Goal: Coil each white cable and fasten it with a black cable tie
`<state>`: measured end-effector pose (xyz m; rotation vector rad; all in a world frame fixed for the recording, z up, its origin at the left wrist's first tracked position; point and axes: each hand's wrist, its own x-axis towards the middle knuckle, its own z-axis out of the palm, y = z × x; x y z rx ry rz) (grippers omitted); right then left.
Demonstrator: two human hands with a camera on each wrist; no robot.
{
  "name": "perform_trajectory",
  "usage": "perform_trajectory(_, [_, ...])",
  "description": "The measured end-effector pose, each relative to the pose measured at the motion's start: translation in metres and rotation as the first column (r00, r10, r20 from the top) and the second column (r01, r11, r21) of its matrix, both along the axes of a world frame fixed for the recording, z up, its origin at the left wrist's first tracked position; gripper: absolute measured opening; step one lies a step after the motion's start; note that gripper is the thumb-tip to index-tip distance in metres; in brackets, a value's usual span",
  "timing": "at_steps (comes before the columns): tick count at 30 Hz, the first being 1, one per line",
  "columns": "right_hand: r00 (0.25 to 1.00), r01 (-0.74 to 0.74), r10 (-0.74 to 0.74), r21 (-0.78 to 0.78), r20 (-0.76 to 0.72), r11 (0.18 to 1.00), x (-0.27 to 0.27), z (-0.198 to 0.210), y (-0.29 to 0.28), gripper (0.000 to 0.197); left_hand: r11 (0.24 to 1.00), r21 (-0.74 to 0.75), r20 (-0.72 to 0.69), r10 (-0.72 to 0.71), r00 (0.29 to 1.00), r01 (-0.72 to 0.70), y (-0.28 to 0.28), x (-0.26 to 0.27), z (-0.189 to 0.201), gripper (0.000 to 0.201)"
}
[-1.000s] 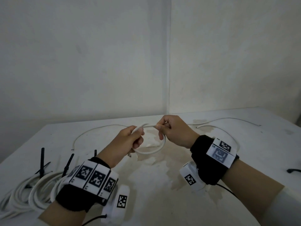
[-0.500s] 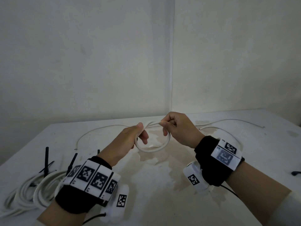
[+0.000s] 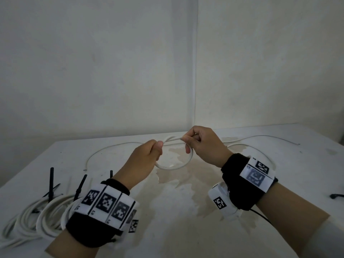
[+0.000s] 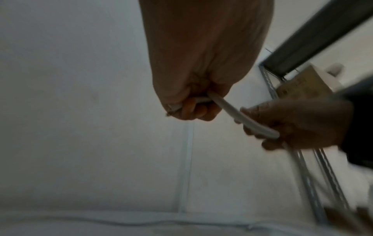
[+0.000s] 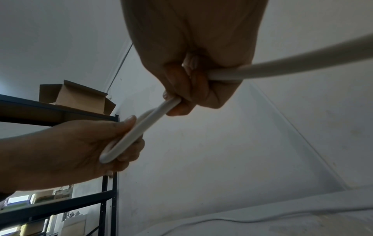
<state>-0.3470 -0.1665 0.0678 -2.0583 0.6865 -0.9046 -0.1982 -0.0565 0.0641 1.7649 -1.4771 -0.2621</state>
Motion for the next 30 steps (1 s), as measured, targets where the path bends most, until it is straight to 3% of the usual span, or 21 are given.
perform_trajectory(2, [1.000, 0.020, -0.020, -0.009, 0.011, 1.000, 0.001, -0.001, -0.001, 0.020, 1.000, -0.001, -0.297, -0.019, 0.955, 0.020, 0.000, -0.003, 0.002, 0.040])
perform_trajectory(3, [1.000, 0.025, -0.025, -0.013, 0.011, 1.000, 0.001, -0.001, -0.001, 0.020, 0.999, 0.002, -0.375, -0.034, 0.926, 0.038, 0.001, -0.003, 0.003, 0.041])
perform_trajectory(4, [1.000, 0.025, -0.024, -0.018, 0.005, 1.000, 0.000, 0.000, -0.002, 0.020, 0.998, 0.003, -0.369, -0.055, 0.928, 0.061, 0.001, -0.002, 0.003, 0.041])
perform_trajectory(7, [1.000, 0.001, -0.002, -0.035, -0.030, 0.999, -0.003, 0.001, -0.003, 0.023, 0.998, 0.017, -0.062, -0.060, 0.996, 0.062, 0.001, 0.003, 0.002, 0.038])
perform_trajectory(9, [0.999, -0.002, 0.000, -0.040, -0.033, 0.999, -0.004, 0.000, -0.003, 0.023, 0.999, 0.008, 0.000, -0.039, 0.999, 0.039, 0.002, 0.003, 0.001, 0.037])
perform_trajectory(11, [1.000, 0.015, -0.016, -0.036, -0.012, 0.999, -0.002, -0.003, -0.004, 0.023, 0.999, 0.002, -0.070, -0.054, 0.996, 0.054, 0.002, 0.001, 0.000, 0.038])
perform_trajectory(13, [0.999, 0.036, -0.036, -0.023, 0.016, 0.999, 0.002, -0.006, -0.005, 0.023, 0.998, -0.019, -0.237, -0.066, 0.969, 0.063, 0.002, -0.003, 0.000, 0.040])
perform_trajectory(18, [0.997, 0.037, -0.037, -0.003, 0.064, 0.999, 0.003, -0.006, -0.008, 0.021, 0.997, -0.026, -0.582, -0.076, 0.809, 0.075, 0.000, -0.008, -0.001, 0.038])
perform_trajectory(24, [1.000, 0.009, -0.011, -0.079, -0.026, 0.997, -0.008, -0.015, -0.014, 0.018, 0.997, -0.071, -0.672, -0.026, 0.740, -0.029, 0.002, 0.002, -0.005, 0.037])
perform_trajectory(30, [0.965, 0.127, -0.192, -0.320, -0.178, 0.939, -0.027, -0.026, -0.039, 0.016, 0.970, -0.116, -0.767, 0.050, 0.640, -0.215, 0.009, 0.029, 0.000, 0.038])
